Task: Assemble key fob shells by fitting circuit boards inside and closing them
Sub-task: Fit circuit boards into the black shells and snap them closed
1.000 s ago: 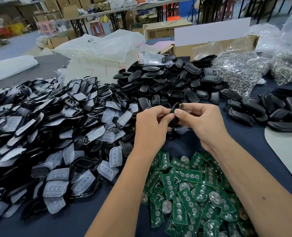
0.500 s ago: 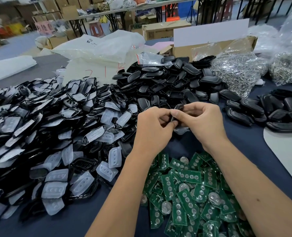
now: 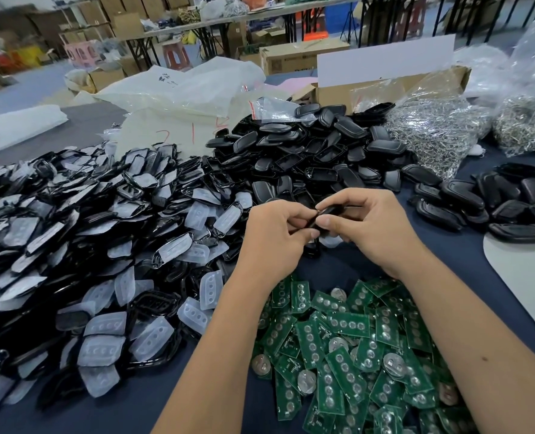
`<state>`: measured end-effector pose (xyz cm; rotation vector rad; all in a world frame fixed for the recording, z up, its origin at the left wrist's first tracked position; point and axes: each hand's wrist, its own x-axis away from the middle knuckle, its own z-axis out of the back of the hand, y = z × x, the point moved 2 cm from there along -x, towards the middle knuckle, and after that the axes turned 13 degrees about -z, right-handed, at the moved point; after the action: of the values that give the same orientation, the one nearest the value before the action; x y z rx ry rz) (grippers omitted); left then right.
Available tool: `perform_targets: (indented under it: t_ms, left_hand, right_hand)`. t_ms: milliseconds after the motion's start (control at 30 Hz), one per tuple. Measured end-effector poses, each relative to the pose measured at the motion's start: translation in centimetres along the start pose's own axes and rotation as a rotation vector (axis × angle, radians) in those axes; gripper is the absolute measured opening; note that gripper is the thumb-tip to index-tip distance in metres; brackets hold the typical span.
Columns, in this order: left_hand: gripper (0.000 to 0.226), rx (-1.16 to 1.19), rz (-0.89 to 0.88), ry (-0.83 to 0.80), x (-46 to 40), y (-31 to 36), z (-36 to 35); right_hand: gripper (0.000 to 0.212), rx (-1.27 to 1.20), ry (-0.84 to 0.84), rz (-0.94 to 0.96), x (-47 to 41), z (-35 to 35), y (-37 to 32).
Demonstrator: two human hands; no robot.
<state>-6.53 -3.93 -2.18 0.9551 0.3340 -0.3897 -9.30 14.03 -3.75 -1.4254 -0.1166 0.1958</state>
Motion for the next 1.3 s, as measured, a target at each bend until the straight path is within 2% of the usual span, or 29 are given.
perform_targets:
  t_ms: [233, 467, 733, 967, 1167, 1300]
  left_hand:
    - [0.019, 0.164, 0.087, 0.052, 0.0, -0.9, 0.5]
    - [0.024, 0.223, 0.076, 0.027, -0.1, -1.1, 0.8]
    - [0.023, 0.207, 0.052, 0.001, -0.1, -0.9, 1.1]
    - [0.025, 0.126, -0.012, 0.018, 0.2, -0.7, 0.7]
    - [0.042, 0.116, -0.048, 0.044, 0.3, -0.3, 0.5]
    - [0.046, 0.132, -0.03, 0.039, 0.3, -0.2, 0.2]
  right_hand:
    - [0.016, -0.044, 0.016, -0.007, 0.0, 0.0, -0.3]
    - [0.014, -0.082, -0.027, -0.005, 0.1, 0.1, -0.5]
    - [0.02, -0.046, -0.071, 0.004, 0.2, 0.4, -0.5]
    - [0.019, 0.118, 0.006, 0.056, 0.6, -0.3, -0.7]
    - [0.018, 0.204, 0.054, 0.085, 0.7, -0.7, -1.0]
    - [0.017, 0.161, 0.065, 0.061, 0.6, -0.6, -0.7]
